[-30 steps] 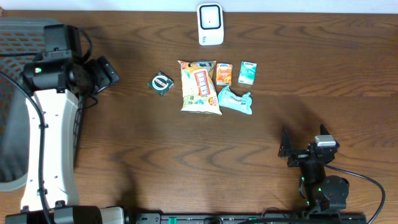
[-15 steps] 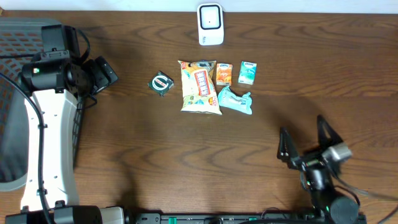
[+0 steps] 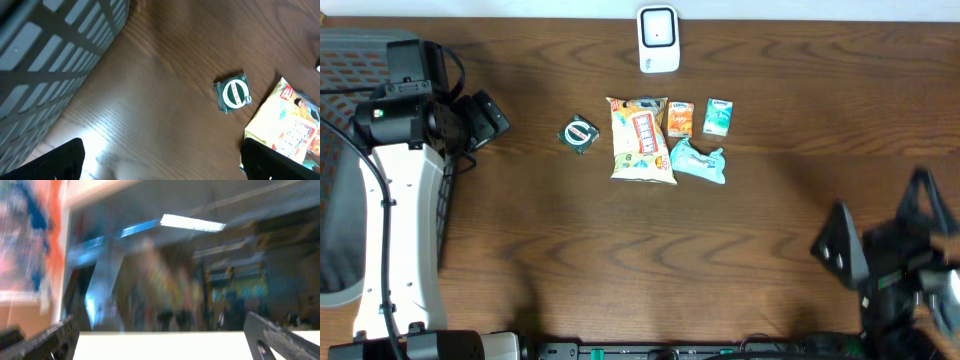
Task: Scan the item barcode
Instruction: 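Move the right gripper from rest toward the green wet-wipe pack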
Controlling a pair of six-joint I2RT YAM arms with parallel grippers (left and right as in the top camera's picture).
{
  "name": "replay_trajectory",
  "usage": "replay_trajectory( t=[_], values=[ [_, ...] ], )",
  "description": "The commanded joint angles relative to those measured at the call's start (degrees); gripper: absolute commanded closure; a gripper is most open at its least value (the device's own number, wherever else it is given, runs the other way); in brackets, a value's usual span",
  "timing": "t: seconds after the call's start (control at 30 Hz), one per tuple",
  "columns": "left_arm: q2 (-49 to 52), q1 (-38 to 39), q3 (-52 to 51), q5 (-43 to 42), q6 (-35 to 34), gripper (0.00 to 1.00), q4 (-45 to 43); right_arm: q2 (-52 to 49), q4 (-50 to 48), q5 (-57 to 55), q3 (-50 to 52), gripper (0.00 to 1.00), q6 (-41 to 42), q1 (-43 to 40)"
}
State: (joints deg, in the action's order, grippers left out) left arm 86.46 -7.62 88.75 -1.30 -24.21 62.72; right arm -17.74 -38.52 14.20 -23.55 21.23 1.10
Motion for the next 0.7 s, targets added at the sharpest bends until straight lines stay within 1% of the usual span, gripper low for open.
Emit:
replay_trajectory(
  t=[0.0, 0.13, 0.2, 0.23, 0.27, 0.37, 0.43, 0.5, 0.67],
  values=[
    [0.0, -0.1, 0.4, 0.3, -0.5, 0.02, 0.2, -17.4, 8.2, 17.6, -14.6, 0.01, -6.9, 0.4],
    [0.0, -0.1, 0.4, 0.3, -0.5, 0.02, 0.2, -33.6, 24.3, 32.1, -28.7, 0.01, -7.2, 0.4],
    [0.0, -0.1, 0.4, 0.3, -0.5, 0.02, 0.2, -41.1, 31.9, 39.2, -34.4, 0.01, -7.1, 0.4],
    [0.0, -0.1, 0.4, 0.3, -0.5, 0.02, 0.2, -44.8, 34.1, 44.2, -36.3, 0.01, -7.1, 0.4],
    [0.0, -0.1, 0.4, 0.3, -0.5, 0.02, 0.2, -48.6, 34.8, 50.7, -37.6, 0.01, -7.1, 0.4],
    [0.0, -0.1, 0.4, 0.3, -0.5, 0.02, 0.2, -55.9, 34.7, 65.2, -38.2, 0.01, -5.7, 0.4],
    [0.0, -0.1, 0.4, 0.3, -0.5, 0.02, 0.2, -60.9, 34.7, 71.9, -38.2, 0.01, -4.9, 0.5],
    [0.0, -0.1, 0.4, 0.3, -0.5, 0.02, 0.2, -65.6, 34.7, 73.5, -38.2, 0.01, -3.0, 1.2],
    [0.0, -0.1, 0.4, 0.3, -0.5, 0.02, 0.2, -73.9, 35.0, 70.7, -38.2, 0.01, 2.4, 4.3]
  ],
)
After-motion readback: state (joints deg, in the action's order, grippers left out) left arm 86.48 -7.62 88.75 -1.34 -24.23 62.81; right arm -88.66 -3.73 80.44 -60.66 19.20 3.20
